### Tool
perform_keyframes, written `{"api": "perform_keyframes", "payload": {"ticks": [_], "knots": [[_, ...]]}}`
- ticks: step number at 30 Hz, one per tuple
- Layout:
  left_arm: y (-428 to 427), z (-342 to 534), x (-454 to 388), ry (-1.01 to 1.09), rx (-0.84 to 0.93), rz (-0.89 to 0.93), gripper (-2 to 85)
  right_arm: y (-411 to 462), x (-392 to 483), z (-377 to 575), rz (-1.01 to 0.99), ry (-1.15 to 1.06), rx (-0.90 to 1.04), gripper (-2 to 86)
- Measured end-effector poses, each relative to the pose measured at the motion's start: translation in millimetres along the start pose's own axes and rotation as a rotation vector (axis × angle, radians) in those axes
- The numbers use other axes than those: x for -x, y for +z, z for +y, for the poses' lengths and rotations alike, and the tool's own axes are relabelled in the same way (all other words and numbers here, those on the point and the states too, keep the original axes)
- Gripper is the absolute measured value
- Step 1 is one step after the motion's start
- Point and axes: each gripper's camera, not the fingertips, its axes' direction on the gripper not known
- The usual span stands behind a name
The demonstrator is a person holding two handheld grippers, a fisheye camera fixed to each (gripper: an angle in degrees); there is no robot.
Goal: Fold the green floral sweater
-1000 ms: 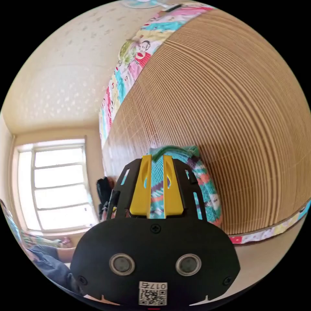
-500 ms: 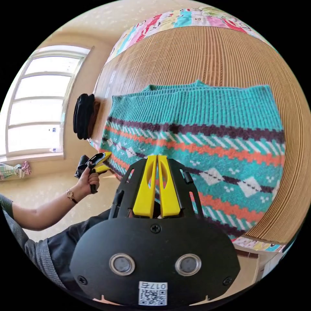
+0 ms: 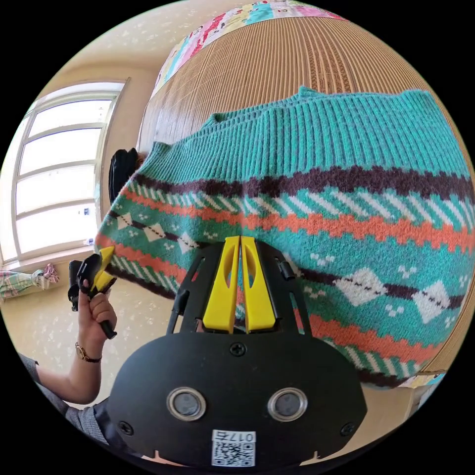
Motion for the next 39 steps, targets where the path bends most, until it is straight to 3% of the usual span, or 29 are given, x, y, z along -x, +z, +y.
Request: {"api": "perform_keyframes", "payload": {"ticks": [4, 8, 10, 13, 16, 21, 24, 29, 33, 37, 39], "knots": [[17, 28, -67, 0.260, 0.043, 0.098, 8.6, -7, -11, 14, -0.050, -0.006, 0.007, 0.4], [76, 80, -165, 0.611, 0.173, -0.009, 8.6, -35, -29, 20, -0.150, -0.027, 0.036, 0.6], [109, 110, -199, 0.763, 0.224, -0.028, 8.6, -67, -51, 35, -0.253, -0.019, -0.040, 0.7], [175, 151, -231, 0.872, 0.347, 0.045, 8.8, -124, -115, 80, -0.334, 0.104, -0.170, 0.7], [271, 196, -231, 1.017, 0.545, 0.043, 9.4, -168, -194, 146, -0.205, 0.353, -0.207, 0.8], [396, 246, -197, 1.064, 0.849, -0.187, 12.6, -221, -277, 263, -0.310, 0.580, -0.400, 2.4], [369, 239, -203, 1.041, 0.821, -0.105, 12.9, -236, -286, 300, -0.459, 0.523, -0.512, 6.9], [273, 215, -200, 1.100, 0.788, 0.069, 12.2, -221, -266, 283, -0.653, 0.399, -0.453, 21.0], [219, 136, -151, 0.840, 0.551, -0.061, 16.5, -205, -250, 247, -0.580, 0.367, -0.304, 27.6], [241, 61, -87, 0.555, 0.569, -0.165, 22.7, -173, -239, 224, -0.609, 0.368, -0.201, 30.4], [263, 28, -63, 0.468, 0.584, -0.070, 22.9, -156, -235, 223, -0.635, 0.383, -0.190, 30.5]]}}
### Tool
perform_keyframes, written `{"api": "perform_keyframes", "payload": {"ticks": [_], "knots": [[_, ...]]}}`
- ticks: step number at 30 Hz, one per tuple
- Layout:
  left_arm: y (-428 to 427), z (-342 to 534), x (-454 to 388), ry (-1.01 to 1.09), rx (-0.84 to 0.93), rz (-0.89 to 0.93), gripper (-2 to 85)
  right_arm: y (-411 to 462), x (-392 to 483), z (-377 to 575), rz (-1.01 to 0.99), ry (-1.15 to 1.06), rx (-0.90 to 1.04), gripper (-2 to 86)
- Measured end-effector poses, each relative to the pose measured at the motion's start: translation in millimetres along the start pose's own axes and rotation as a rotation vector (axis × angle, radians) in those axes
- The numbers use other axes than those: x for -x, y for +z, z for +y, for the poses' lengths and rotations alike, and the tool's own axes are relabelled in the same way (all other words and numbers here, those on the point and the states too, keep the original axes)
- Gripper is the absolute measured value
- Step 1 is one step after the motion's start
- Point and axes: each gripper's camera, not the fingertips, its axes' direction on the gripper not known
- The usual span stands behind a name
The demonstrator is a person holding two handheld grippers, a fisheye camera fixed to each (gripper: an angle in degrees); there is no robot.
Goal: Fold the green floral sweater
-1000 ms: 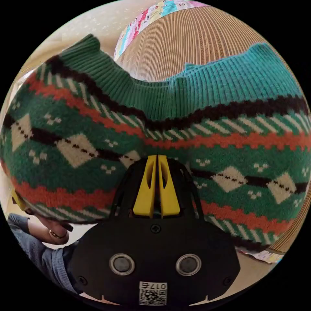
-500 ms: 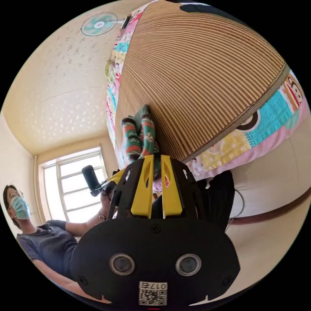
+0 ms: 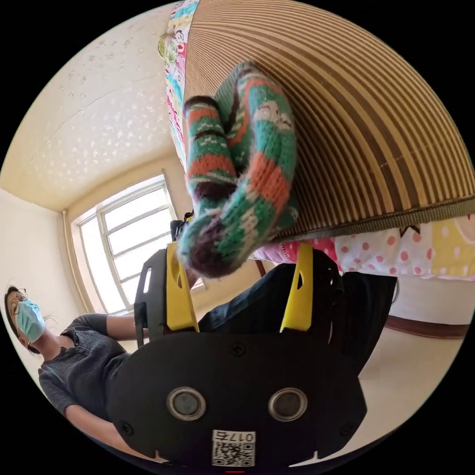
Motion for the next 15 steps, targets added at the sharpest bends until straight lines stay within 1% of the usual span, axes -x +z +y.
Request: {"api": "perform_keyframes", "payload": {"ticks": [1, 2, 3, 4, 7, 9, 11, 12, 14, 15], "knots": [[5, -8, 6, 0.000, 0.018, 0.050, 22.9, 10, -5, 0, -0.033, 0.010, -0.002, 29.6], [17, -24, 13, 0.002, 0.059, 0.147, 22.9, 19, -11, -2, -0.087, 0.014, -0.017, 27.6], [23, -37, 14, 0.007, 0.086, 0.149, 22.7, 22, -13, -3, -0.118, 0.014, -0.030, 26.1], [24, -42, 11, 0.023, 0.099, 0.140, 22.6, 27, -18, -6, -0.181, 0.019, -0.066, 23.1], [28, -71, -21, 0.102, 0.146, 0.129, 19.7, 18, -27, -7, -0.171, 0.096, -0.227, 15.8], [42, -103, -73, 0.226, 0.214, 0.015, 18.5, 5, -32, -6, -0.177, 0.105, -0.300, 14.2], [61, -130, -113, 0.294, 0.263, -0.038, 18.4, -25, -43, 1, -0.236, 0.132, -0.429, 13.6], [79, -146, -138, 0.326, 0.293, -0.044, 18.4, -35, -46, 4, -0.247, 0.140, -0.465, 13.5], [113, -166, -173, 0.343, 0.331, -0.029, 18.5, -84, -52, 24, -0.238, 0.153, -0.636, 13.2], [139, -175, -194, 0.333, 0.352, -0.013, 18.6, -96, -53, 31, -0.228, 0.154, -0.677, 13.1]]}}
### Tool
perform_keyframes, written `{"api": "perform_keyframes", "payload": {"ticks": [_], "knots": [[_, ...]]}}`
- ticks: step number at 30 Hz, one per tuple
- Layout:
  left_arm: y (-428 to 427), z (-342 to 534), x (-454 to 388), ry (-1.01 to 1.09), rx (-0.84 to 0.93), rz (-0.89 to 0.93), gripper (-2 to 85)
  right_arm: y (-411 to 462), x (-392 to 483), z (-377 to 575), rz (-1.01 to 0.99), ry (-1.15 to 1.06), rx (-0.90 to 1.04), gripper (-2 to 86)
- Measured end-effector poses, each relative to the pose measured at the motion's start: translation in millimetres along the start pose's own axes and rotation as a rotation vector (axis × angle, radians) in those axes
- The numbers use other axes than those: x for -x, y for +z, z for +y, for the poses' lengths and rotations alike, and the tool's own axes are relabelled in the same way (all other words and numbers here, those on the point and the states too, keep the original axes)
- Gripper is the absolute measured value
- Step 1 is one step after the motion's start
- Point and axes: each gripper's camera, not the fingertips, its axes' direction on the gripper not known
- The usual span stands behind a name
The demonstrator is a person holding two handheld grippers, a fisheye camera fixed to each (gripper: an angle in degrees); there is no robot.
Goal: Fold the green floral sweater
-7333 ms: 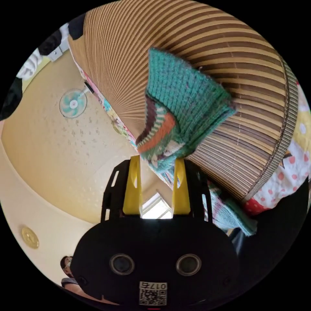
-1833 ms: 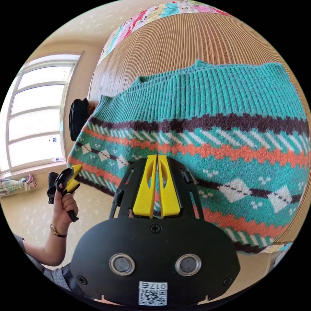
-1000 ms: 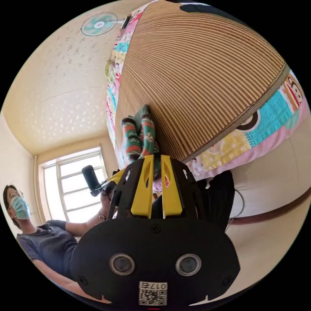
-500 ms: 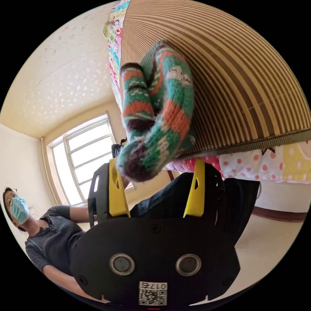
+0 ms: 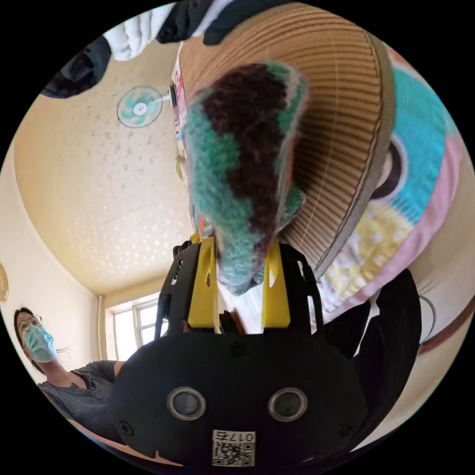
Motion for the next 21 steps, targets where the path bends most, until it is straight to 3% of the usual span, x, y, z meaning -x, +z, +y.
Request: {"api": "perform_keyframes", "payload": {"ticks": [5, 11, 16, 21], "knots": [[77, -57, -63, -0.062, -0.001, 0.083, 19.4, -113, 3, 4, 0.000, -0.039, -0.241, 9.3], [91, -92, -106, -0.136, 0.003, 0.056, 19.8, -163, -30, 61, 0.000, -0.030, -0.243, 2.2], [48, -91, -105, -0.106, 0.131, 0.110, 15.3, -143, -70, 115, -0.058, 0.041, -0.181, 0.8], [-53, 12, -49, -0.259, 0.141, -0.021, 12.4, -70, -73, 138, 0.024, 0.099, 0.042, 0.5]]}}
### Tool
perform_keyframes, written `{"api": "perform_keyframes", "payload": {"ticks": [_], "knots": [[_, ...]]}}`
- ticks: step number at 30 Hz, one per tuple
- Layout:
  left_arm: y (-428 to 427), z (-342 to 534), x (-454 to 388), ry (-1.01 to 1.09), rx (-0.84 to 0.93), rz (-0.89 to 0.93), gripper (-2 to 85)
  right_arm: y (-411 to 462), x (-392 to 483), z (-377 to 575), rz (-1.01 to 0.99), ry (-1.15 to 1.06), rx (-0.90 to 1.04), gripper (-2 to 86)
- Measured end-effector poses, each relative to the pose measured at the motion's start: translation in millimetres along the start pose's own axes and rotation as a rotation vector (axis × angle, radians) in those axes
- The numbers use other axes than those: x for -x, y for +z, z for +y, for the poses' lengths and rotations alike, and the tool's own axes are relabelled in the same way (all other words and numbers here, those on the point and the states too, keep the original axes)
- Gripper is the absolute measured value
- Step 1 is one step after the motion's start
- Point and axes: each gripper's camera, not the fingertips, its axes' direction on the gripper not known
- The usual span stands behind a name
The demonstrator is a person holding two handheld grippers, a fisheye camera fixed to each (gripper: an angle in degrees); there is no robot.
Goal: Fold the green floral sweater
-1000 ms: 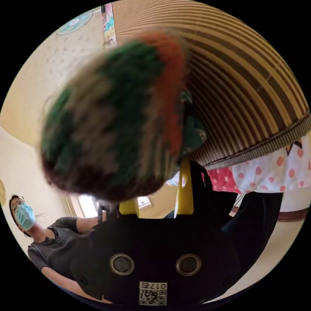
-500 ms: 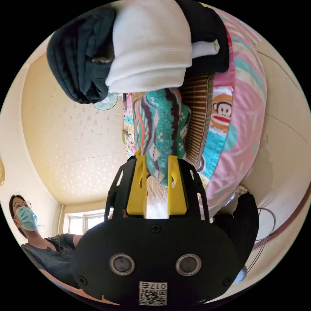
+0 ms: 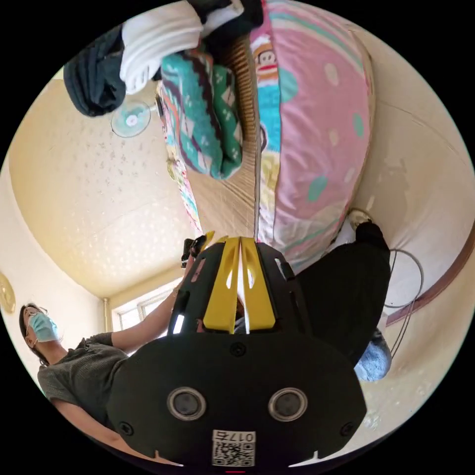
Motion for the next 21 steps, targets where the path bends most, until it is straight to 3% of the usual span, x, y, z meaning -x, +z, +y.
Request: {"api": "perform_keyframes", "payload": {"ticks": [3, 5, 10, 16, 21], "knots": [[-54, 82, 74, -0.187, 0.031, -0.176, 9.2, 69, 35, -1, 0.208, -0.069, 0.234, 0.4], [-91, 142, 120, -0.290, 0.006, -0.223, 8.7, 129, 81, 4, 0.384, -0.257, 0.409, 0.3], [-176, 317, 215, -0.592, -0.180, -0.134, 7.4, 257, 166, 51, 0.832, -0.681, 0.605, 0.2], [-203, 470, 243, -0.623, -0.473, 0.022, 1.0, 404, 227, 142, 0.951, -1.049, 0.533, 0.3], [-199, 557, 238, -0.626, -0.680, -0.005, -0.1, 516, 244, 214, 0.785, -1.081, 0.526, 0.4]]}}
